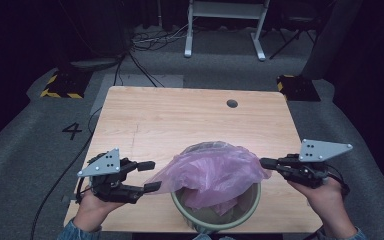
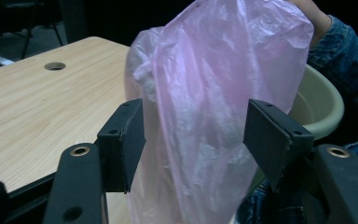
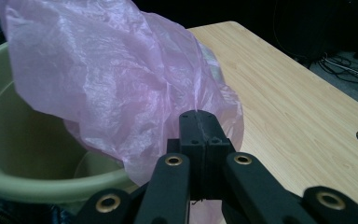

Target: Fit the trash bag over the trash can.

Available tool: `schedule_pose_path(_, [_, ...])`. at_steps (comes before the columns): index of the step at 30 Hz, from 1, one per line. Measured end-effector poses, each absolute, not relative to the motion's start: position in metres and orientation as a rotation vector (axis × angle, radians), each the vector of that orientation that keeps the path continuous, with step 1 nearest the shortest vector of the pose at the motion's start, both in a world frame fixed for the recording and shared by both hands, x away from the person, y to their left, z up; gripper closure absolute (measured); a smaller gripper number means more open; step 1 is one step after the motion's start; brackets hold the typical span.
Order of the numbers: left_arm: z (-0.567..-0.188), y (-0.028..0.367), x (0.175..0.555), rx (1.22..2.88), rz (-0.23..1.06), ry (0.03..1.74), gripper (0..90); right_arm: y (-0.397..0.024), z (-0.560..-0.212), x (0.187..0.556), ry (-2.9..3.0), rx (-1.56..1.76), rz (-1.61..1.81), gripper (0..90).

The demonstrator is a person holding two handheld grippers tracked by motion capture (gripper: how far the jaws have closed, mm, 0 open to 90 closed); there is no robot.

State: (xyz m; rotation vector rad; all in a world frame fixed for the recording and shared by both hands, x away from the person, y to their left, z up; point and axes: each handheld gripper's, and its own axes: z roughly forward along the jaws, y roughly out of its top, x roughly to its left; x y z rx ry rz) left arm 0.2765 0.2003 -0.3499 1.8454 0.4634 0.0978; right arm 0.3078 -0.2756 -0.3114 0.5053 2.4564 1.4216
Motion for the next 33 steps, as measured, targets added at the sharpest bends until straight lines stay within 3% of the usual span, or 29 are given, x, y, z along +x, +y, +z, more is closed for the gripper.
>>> schedule_pose_path(4, [-0.356,0.191,0.277,1.895,0.085,0.459,40.3,-0.281,-0.308,0.293,2.445,0.488,1.439,90.0])
schedule_pose_path(9, [-0.355,0.188,0.271,1.941,0.048,0.377,77.8,-0.283,-0.306,0.275,2.452,0.459,1.454,90.0])
schedule_pose_path(12, [-0.353,0.188,0.265,1.934,0.048,0.332,87.2,-0.283,-0.310,0.265,2.472,0.427,1.438,90.0])
schedule_pose_path(21, [-0.361,0.175,0.251,1.973,-0.046,0.132,89.0,-0.286,-0.328,0.237,2.551,0.308,1.447,90.0])
schedule_pose_path(33, [-0.387,0.167,0.258,1.975,-0.100,0.142,89.5,-0.276,-0.380,0.242,2.729,0.286,1.408,90.0])
